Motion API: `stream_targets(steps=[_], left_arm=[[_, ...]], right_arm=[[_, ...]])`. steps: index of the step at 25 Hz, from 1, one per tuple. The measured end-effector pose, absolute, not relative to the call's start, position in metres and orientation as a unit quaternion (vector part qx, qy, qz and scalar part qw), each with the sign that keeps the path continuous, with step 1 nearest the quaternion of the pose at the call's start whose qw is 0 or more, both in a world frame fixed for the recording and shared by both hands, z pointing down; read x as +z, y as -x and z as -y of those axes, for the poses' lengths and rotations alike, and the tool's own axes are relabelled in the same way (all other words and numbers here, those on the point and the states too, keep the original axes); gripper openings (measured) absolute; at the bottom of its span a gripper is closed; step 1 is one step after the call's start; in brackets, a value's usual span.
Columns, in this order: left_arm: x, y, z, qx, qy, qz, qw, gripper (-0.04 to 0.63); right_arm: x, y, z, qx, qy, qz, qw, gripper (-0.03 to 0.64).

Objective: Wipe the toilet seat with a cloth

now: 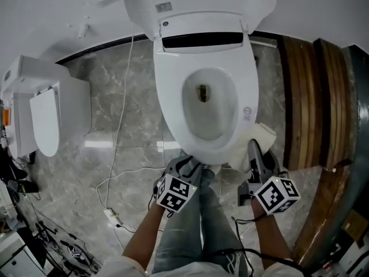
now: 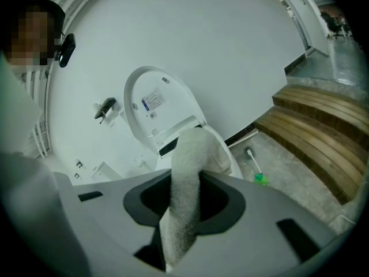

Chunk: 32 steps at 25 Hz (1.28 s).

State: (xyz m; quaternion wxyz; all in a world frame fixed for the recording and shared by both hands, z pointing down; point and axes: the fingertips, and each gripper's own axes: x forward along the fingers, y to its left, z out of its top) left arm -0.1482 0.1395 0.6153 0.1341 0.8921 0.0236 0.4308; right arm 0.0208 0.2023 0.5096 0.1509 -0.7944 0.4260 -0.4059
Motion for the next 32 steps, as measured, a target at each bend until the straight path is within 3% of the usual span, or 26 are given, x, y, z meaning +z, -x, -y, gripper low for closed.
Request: stream_targets(steps=[6,15,32], left_arm=[[0.652,0.148,-0.139,0.439,-0.884,-0.032,0.157,0.149],[0.685,0.147,-0.140,0.450,-0.882,-0.040,0.138,0.149],[0.656,0.127,-0.121,0.435,-0.880,-0.039,0.188,0.147]], right_arm=[[0.535,-0.018,-0.203,-0.395,0.800,-0.426,0.146,0.100],[0.567,-0.010,-0.208,-0.411,0.797,-0.420,0.139,0.100],[0.565,-0.034,-0.175,-0.420,0.796,-0.405,0.159,0.100]])
